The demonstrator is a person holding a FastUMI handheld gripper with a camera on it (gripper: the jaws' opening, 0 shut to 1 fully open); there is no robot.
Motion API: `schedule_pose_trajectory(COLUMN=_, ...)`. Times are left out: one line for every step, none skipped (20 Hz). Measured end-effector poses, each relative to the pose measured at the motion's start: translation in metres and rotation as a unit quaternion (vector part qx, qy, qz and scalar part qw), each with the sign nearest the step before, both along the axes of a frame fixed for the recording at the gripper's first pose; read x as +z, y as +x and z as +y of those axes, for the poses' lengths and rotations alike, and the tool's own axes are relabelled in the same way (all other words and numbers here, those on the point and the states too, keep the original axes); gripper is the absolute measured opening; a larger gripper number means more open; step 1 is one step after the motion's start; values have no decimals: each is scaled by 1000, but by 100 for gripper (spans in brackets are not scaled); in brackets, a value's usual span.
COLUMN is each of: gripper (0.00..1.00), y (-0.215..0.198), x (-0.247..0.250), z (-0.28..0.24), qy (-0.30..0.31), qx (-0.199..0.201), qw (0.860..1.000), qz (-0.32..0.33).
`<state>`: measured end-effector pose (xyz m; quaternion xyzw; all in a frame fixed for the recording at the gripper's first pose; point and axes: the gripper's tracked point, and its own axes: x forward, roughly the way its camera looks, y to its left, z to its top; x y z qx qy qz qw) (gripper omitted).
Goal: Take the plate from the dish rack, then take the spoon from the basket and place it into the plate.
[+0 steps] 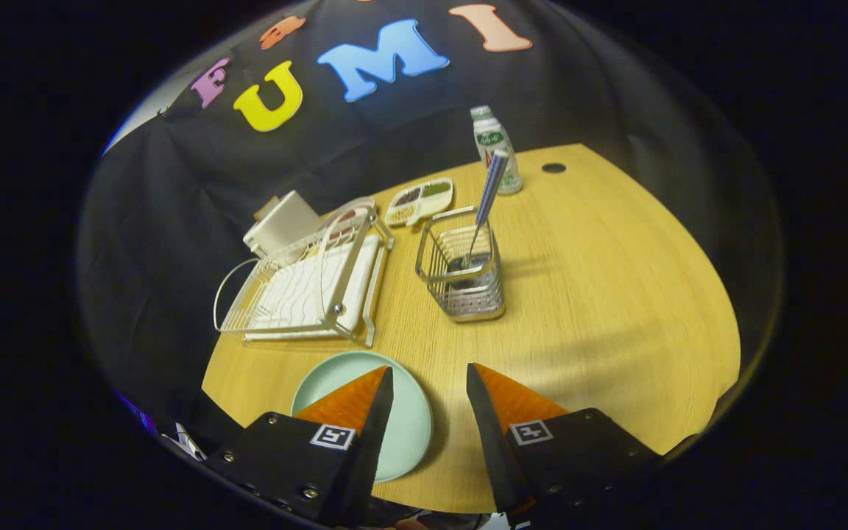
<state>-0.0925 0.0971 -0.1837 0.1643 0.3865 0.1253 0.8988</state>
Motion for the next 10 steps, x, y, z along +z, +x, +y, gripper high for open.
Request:
schedule_pose_trajectory(gripper=62, y=8, x=11, z=-7, qy=-9, qx=-8, qw=1000, qz=-25)
schedule_pose_trajectory(gripper=62, y=15, x=24, z=-17, qy=-22, qx=-17, qw=998, qz=-51)
schedule_pose_trajectory(gripper=62, y=22, x=37, z=-25, qy=-36, qx=-23, qw=996, qz=-78)
schedule_pose_trajectory(gripper=62, y=29, x=50, z=-32, qy=-48, qx=-27, qw=993, qz=-104)
schedule_pose_trajectory(gripper=62, y=33, x=62, z=-38, qy=-56, qx=-29, qw=990, qz=-126)
schedule_pose_trajectory(gripper=62, y=37, x=72, z=-44, qy=-63, qx=-32, qw=987, qz=-145)
schedule_pose_trajectory(gripper=62, y=43, x=82, z=-49, qy=-69, qx=-36, qw=984, qz=-163)
schedule_pose_trajectory(gripper=62, y=47, x=91, z=-52, qy=-73, qx=-41, qw=980, qz=-179)
schedule_pose_trajectory(gripper=62, y=52, x=95, z=-56, qy=-78, qx=-47, qw=977, qz=-191)
schedule_pose_trajectory(gripper=62, y=56, x=101, z=-58, qy=-81, qx=-49, qw=974, qz=-204)
